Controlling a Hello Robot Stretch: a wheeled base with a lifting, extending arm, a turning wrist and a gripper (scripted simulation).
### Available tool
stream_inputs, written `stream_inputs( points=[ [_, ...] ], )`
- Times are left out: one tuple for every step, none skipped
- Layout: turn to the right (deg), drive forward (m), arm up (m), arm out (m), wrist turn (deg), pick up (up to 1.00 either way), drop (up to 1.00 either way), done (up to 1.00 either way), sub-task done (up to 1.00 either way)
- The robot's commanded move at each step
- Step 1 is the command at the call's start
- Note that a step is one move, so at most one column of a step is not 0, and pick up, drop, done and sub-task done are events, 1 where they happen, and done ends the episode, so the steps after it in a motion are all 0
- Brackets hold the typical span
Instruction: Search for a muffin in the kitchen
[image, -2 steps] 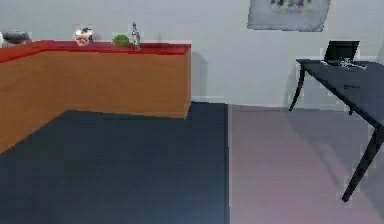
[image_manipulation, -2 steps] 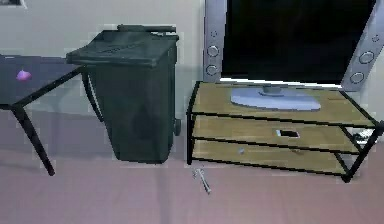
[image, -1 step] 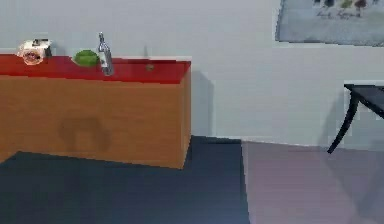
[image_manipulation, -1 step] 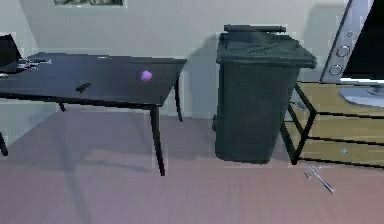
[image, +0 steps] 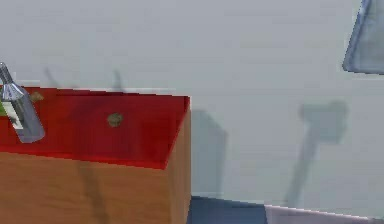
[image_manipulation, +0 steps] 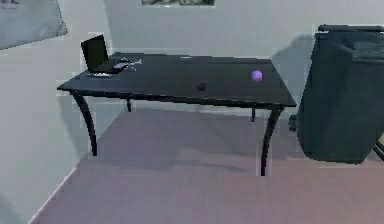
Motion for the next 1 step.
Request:
stream_inputs(
  points=[
    [-21.0, 0.0, 0.0, 0.0, 0.0, 0.0, 0.0, 0.0, 0.0]
  ],
)
